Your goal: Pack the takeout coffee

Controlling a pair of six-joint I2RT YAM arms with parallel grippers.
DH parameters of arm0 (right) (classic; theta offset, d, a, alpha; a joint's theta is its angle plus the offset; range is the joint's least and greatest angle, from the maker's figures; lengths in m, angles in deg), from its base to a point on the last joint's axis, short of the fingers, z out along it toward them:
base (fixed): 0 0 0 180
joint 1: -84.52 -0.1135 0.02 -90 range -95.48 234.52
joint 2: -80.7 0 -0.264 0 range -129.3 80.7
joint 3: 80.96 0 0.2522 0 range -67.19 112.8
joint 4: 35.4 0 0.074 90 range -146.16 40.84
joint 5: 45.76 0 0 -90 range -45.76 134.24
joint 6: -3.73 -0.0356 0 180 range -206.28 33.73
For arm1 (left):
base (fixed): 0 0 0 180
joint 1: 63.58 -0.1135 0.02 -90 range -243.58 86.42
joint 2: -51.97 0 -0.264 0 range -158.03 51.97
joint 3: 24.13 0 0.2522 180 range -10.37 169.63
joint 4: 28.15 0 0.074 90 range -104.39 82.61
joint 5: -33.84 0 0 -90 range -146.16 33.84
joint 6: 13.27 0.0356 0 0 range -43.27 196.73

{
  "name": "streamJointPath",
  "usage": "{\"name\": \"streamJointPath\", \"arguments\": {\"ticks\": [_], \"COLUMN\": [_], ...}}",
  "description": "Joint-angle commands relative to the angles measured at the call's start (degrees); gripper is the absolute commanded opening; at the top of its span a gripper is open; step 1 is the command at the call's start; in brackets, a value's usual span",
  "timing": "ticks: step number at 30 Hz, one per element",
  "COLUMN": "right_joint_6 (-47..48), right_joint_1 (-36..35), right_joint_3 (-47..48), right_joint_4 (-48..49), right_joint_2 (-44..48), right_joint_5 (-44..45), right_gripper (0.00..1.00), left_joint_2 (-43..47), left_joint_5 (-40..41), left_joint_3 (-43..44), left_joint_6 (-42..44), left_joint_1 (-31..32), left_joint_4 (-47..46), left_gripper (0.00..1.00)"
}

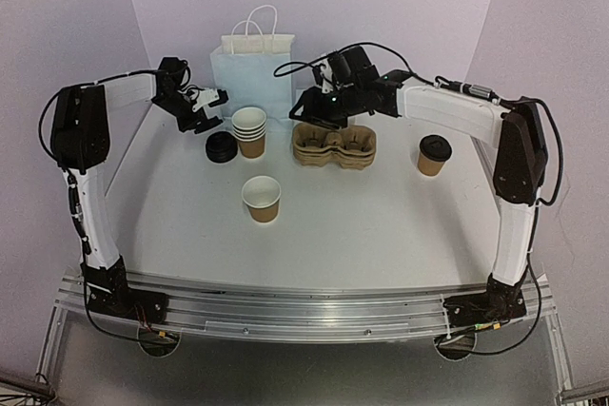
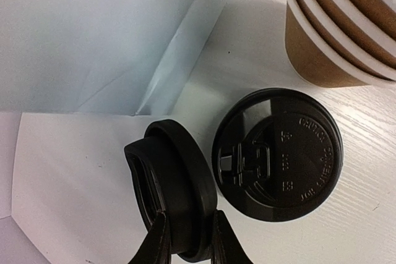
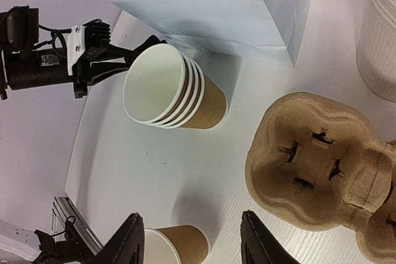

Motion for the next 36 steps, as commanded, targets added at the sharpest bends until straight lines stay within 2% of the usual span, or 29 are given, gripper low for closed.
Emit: {"name": "streamJointPath", "arguments": {"ticks": [1,8,17,20,24,28,33,36], "right_joint_6": [-0.2,-0.7,-3.5,-3.1,-0.8,2.2,3.8,0.8], "right_joint_1": [0.2,0.2,-0.8,-2.7,-5.8,-9.3,-13.4,-15.2], "right_joint_3": [2.4,2.3,4.4,7.4,12.8,15.3,16.7,19.5], "right_joint_4": [0.2,0.0,-1.7,-4.0,-8.5,-11.0,-16.8,-23.0], "right_joint_2": [0.7,2.8,4.8,4.0,1.5,1.3,0.0,-2.1], "right_joint_5": [-0.6,1.4,2.7,3.3,4.7,5.9,9.2,10.0], "right_gripper": [0.48,0.48,0.46,0.46,0.47,0.48,0.49,0.5], "left_joint_2": [5.5,14.0,39.8,49.0,58.2,62.0,64.8,64.5], "left_joint_5": [1.0,0.8,-8.1,-11.2,-11.7,-12.2,-14.1,-14.4], "left_joint_3": [-1.1,-4.6,-19.5,-25.6,-32.5,-37.5,-46.2,-48.8], "left_joint_6": [2.4,5.8,19.9,23.7,27.1,33.0,45.0,47.3], "left_joint_1": [-0.6,-1.9,-0.9,2.0,9.8,16.2,17.4,18.1], "left_joint_4": [0.4,3.5,11.0,11.0,8.9,8.0,1.2,-2.6], "left_gripper": [0.09,0.08,0.13,0.16,0.17,0.17,0.17,0.17]}}
